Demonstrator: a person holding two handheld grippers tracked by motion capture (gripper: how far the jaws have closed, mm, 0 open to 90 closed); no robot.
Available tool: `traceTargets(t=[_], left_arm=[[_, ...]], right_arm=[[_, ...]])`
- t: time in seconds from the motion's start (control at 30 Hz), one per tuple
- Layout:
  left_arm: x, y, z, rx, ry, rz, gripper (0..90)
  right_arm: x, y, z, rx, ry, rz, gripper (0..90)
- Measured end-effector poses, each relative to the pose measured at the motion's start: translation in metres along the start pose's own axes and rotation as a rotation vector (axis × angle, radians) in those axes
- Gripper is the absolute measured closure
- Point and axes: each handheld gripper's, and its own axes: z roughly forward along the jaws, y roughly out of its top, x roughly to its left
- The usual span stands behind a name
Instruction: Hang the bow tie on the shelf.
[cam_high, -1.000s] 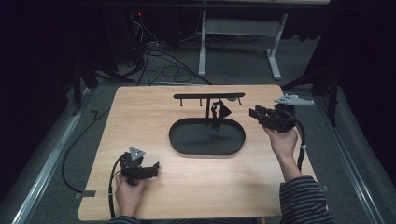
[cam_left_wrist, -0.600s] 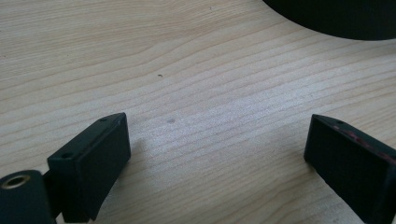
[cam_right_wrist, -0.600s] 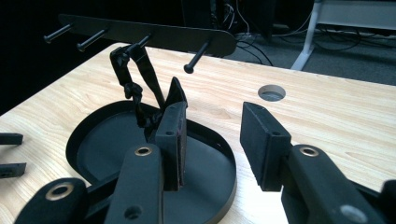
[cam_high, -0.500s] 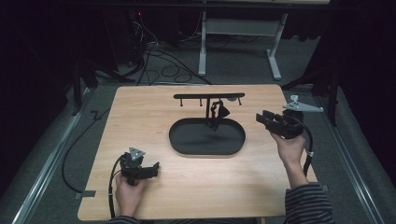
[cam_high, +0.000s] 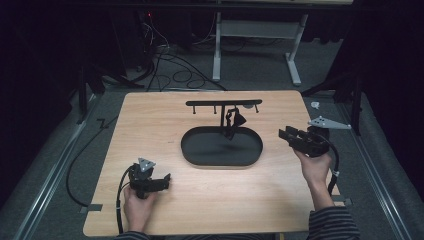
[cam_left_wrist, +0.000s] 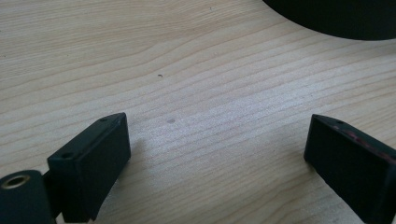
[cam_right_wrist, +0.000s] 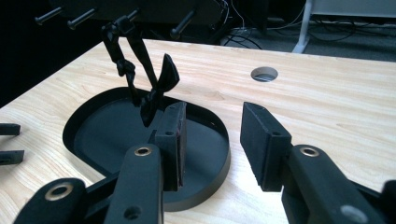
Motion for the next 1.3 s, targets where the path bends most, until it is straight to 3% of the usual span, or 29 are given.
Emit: traceTargets(t=[1.13, 1.3], left_arm=[[0.0, 0.0, 0.0, 0.0, 0.0, 0.0, 7.4], [0.0, 0.0, 0.0, 0.0, 0.0, 0.0, 7.4]], right_arm=[[-0.005, -0.07, 0.012, 0.087, 0.003, 0.079, 62.5], [-0.002, -0.083, 0.02, 0.103, -0.031, 0.035, 62.3]])
